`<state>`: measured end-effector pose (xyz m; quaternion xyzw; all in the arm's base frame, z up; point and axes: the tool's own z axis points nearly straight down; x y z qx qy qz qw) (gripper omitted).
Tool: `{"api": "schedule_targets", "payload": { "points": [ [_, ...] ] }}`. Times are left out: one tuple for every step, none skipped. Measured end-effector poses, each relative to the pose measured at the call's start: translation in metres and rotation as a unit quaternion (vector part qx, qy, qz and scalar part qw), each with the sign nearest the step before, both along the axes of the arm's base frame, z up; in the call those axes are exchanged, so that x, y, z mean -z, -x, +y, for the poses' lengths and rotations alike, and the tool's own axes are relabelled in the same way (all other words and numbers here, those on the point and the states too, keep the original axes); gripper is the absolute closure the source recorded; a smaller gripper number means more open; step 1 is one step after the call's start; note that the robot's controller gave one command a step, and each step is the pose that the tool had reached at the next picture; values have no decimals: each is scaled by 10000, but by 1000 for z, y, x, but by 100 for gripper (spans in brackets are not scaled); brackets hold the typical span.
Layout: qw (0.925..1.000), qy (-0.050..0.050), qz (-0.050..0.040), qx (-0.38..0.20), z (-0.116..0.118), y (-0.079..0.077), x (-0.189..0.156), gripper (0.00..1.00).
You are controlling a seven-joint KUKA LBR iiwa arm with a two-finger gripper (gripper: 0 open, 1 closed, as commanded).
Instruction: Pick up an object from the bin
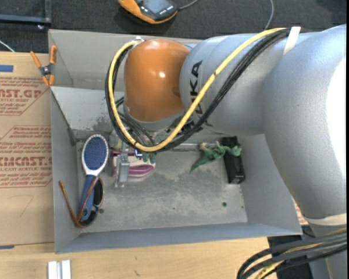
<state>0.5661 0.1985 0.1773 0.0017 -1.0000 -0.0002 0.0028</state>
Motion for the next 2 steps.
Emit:
{"api": "schedule_targets", "payload": {
  "points": [
    [10000, -7, -34, 14, -1, -2, -5, 0],
    [9996, -17, -38, 276, -75, -5, 108, 0]
  ]
}}
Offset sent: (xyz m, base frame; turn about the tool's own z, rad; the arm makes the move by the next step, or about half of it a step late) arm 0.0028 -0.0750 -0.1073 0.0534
